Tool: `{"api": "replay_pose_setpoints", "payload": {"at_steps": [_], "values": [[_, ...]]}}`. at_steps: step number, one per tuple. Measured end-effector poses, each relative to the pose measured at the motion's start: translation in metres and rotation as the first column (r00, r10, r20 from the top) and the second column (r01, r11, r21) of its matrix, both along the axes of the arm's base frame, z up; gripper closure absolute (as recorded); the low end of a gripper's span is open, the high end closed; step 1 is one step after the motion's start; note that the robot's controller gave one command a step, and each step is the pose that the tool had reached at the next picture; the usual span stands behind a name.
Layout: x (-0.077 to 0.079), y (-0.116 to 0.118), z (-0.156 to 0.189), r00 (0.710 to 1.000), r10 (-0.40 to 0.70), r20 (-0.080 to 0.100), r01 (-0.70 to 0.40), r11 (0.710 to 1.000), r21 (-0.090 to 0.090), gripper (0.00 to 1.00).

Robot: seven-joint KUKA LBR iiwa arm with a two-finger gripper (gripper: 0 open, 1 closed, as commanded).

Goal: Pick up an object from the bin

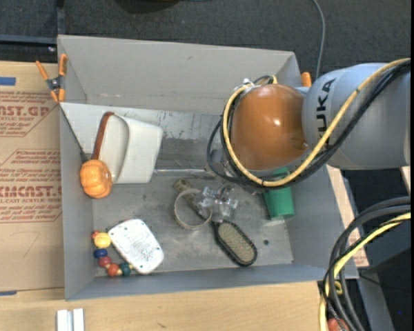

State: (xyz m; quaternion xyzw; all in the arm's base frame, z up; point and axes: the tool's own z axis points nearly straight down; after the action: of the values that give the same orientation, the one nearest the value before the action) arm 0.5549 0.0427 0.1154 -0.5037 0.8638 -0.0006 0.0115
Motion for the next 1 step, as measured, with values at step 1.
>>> {"api": "replay_pose_setpoints", "payload": {"at_steps": [1], "values": [[-0.0006,0.0016,0.0834,1.0,-0.007,-0.003,0.007,1.0,0.001,1.0]]}}
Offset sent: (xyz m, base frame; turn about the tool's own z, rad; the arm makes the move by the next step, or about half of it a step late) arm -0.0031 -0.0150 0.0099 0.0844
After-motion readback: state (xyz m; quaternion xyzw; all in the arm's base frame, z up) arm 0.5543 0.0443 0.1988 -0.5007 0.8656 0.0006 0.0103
